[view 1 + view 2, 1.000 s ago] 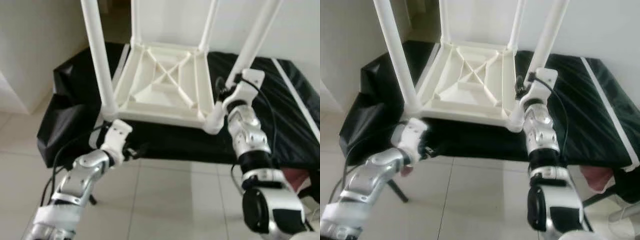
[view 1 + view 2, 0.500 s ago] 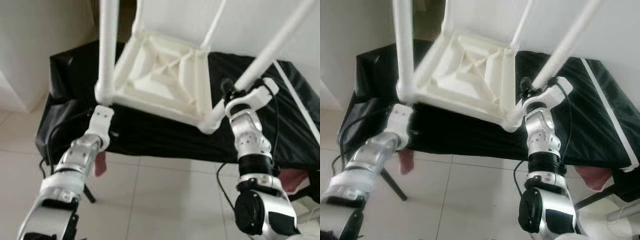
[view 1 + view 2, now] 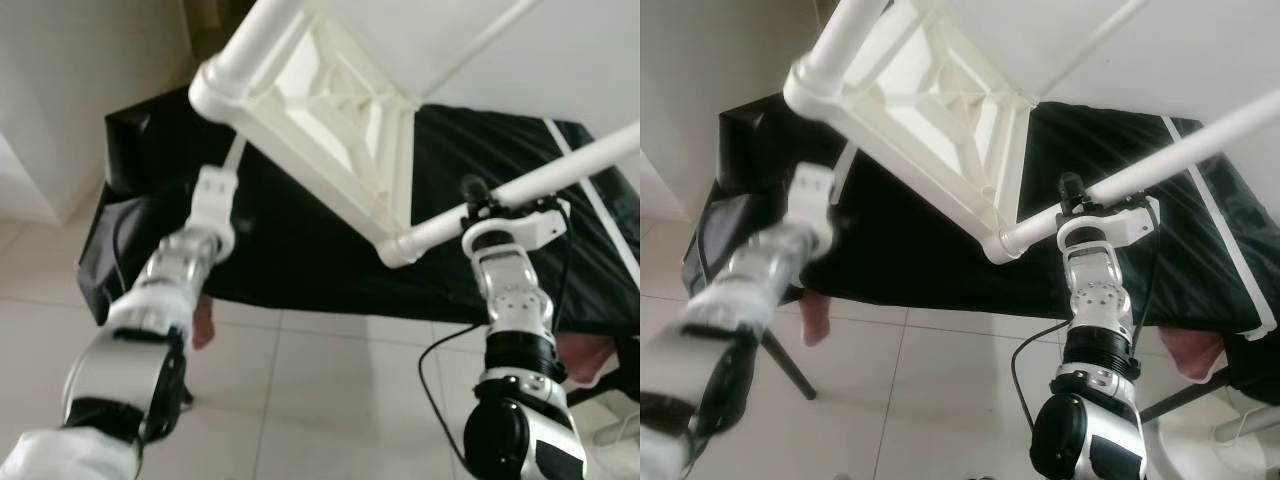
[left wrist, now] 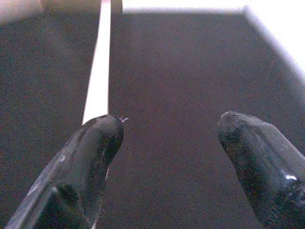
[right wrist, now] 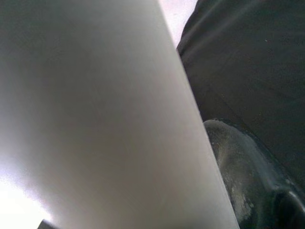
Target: Building children table
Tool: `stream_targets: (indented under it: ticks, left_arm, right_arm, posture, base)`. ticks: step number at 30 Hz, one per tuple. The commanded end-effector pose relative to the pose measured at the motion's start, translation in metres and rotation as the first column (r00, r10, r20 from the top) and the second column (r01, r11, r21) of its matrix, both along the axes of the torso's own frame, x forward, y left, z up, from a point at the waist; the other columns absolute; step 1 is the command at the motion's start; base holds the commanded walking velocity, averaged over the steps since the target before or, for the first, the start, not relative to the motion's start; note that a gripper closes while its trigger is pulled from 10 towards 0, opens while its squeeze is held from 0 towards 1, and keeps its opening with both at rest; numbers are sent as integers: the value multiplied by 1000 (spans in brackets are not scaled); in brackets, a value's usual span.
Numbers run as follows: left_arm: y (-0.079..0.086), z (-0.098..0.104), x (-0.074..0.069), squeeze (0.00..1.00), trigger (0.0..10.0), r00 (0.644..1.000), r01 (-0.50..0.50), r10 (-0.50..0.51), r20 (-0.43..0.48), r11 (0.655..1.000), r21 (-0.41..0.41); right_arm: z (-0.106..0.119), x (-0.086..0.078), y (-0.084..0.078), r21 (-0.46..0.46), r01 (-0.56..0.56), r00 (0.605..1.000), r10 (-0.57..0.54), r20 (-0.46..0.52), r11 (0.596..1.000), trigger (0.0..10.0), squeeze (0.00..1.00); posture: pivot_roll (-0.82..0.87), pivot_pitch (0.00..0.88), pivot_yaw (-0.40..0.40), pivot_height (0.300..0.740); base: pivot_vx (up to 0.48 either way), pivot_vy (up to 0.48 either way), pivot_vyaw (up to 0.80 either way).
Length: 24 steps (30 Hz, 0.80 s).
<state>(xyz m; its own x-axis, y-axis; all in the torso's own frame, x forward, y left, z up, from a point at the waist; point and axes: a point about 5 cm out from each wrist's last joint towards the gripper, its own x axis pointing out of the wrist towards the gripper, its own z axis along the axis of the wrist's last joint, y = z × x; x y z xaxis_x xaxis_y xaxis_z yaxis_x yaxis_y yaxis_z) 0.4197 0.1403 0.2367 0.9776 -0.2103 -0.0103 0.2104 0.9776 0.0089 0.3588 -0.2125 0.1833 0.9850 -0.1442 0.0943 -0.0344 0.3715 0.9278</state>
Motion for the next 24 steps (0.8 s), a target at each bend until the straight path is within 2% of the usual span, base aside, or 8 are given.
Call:
stream_targets:
  ticks: [1,6,7,11,15,16,18,24]
  left_arm:
    - [-4,30,5,0,10000,981,-174,186,47,967,-183]
    - [-40,83,4,0,10000,985,34,25,172,942,-334]
    - [-40,83,4,0,10000,985,34,25,172,942,-334]
    - [-102,105,-9,0,10000,954,250,-179,241,919,-304]
    - [-117,109,-13,0,10000,941,301,-227,251,902,-309]
    - [-123,111,-15,0,10000,933,323,-247,261,895,-306]
    - [-128,113,-16,0,10000,928,335,-258,267,892,-304]
    - [-146,120,-24,0,10000,913,375,-292,284,873,-310]
  right_arm:
    - [-8,-2,7,110,-52,998,50,24,993,10000,0]
    - [-17,-7,5,152,-49,999,48,11,987,10000,0]
    - [-17,-7,5,152,-49,999,48,11,987,10000,0]
    - [-40,-17,1,268,-39,999,41,-1,963,10000,0]
    - [-46,-23,3,264,-18,1000,24,-19,964,10000,0]
    - [-49,-28,5,260,-8,999,18,-38,966,10000,859]
    - [-52,-33,7,259,-2,999,16,-50,966,10000,1000]
    - [-61,-73,12,213,123,988,-100,-116,969,10000,1000]
  posture:
    - [10,42,-29,740]
    - [10,41,-27,740]
    - [10,41,-27,740]
    - [9,53,-14,740]
    - [8,58,-12,740]
    - [8,64,-10,740]
    - [7,69,-10,740]
    - [11,84,-3,740]
  base:
    - [0,0,0]
    - [0,0,0]
    - [0,0,0]
    - [0,0,0]
    - [0,0,0]
    - [0,0,0]
    - [0,0,0]
    - [0,0,0]
